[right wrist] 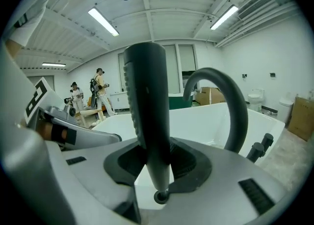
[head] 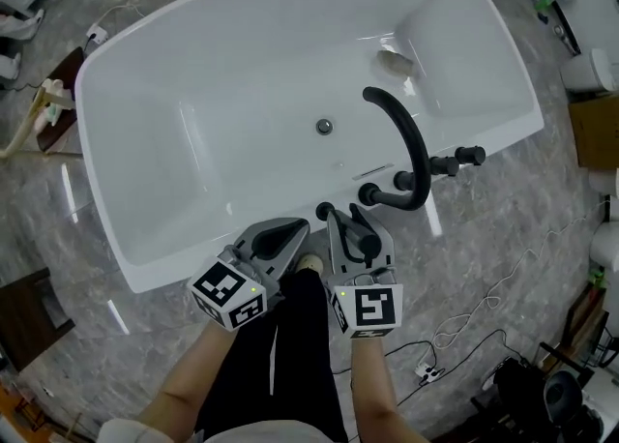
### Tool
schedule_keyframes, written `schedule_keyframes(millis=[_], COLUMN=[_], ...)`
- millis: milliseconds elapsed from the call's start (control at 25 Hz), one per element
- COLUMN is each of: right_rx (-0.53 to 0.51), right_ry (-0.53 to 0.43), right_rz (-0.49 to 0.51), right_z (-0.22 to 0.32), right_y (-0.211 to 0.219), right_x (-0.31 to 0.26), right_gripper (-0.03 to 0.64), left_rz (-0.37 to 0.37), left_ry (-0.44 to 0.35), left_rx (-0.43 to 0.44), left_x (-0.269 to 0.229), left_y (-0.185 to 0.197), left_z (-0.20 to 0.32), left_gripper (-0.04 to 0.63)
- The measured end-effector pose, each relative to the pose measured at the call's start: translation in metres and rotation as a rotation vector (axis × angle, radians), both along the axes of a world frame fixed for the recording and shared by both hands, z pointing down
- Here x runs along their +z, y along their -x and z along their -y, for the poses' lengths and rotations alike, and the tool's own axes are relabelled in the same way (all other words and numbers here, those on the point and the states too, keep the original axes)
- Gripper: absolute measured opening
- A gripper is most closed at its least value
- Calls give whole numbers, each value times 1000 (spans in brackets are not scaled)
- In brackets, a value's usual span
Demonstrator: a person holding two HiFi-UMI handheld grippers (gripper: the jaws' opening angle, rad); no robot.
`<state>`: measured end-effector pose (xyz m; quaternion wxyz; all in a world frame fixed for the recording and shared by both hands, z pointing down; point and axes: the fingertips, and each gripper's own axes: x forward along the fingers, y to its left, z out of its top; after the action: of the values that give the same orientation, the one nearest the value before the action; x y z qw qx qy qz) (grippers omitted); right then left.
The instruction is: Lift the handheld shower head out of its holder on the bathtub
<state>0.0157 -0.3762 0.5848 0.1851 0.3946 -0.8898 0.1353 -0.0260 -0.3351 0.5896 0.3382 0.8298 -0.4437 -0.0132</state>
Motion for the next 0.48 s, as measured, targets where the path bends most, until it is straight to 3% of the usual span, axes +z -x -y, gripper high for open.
schedule_keyframes(millis=[480], right_rx=[37], right_ry=[-63], right_rz=[54], right_z=[-25], right_y=[-22], right_x=[-116], right_gripper=[129], left_rz=[41], left_ry=[-61], left_rx=[27], left_x=[-91], left_y=[-5], left_z=[-21], left_gripper=[12])
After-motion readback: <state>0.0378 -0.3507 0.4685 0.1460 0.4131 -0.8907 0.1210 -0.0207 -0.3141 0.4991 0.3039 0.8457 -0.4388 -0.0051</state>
